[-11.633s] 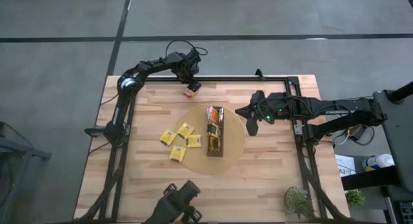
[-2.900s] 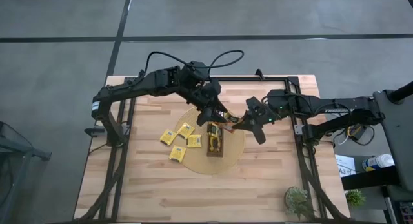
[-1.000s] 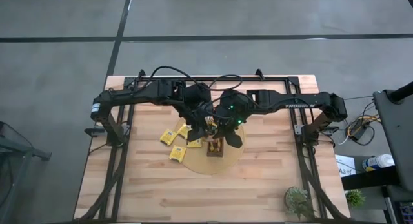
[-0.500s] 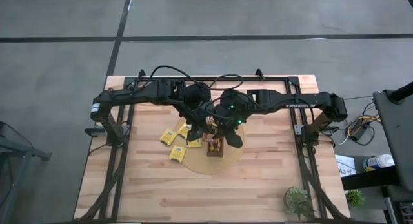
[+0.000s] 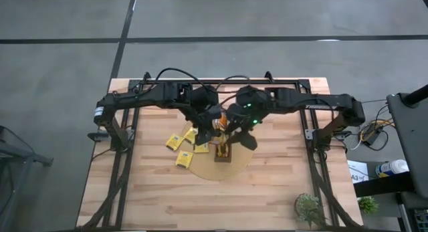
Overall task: Pick & Place Tea
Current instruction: Put the orange tea bag into the bottom section of the wooden organizer
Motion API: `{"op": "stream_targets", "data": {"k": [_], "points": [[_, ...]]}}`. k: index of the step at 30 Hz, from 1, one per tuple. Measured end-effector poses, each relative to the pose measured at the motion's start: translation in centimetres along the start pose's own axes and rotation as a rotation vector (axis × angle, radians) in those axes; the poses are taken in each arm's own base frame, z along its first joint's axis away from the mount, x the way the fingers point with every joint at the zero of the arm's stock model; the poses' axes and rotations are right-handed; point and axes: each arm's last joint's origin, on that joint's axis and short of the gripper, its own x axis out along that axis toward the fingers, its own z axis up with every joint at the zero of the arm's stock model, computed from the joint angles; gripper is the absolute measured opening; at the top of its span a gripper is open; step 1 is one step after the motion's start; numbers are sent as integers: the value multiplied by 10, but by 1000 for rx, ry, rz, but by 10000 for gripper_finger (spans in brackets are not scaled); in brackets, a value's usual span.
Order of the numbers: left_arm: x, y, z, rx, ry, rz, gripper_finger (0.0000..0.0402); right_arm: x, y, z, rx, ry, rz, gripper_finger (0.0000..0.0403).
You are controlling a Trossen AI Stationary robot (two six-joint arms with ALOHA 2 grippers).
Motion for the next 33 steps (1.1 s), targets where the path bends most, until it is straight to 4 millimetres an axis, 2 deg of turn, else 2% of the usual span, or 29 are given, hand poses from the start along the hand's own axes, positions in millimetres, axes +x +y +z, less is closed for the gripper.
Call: {"op": "stream_targets", "data": {"k": [4, 9, 15, 20, 27, 33], "points": [[0, 3, 0, -80, -19, 99, 0, -26, 11, -7, 44, 12, -39, 218], [0, 5, 2, -205, -64, 179, 0, -59, 22, -21, 78, 15, -234, 219], [1, 5, 3, -468, -149, 285, 0, -103, 34, -41, 76, -3, -451, 219], [17, -4, -6, -620, -157, 333, 0, -132, 42, -51, 62, -79, -548, 219], [59, -22, -27, -820, -203, 366, 0, -147, 47, -57, 49, -127, -580, 219], [77, -26, -40, -996, -317, 452, 0, -148, 47, -59, 5, -90, -587, 219]]}}
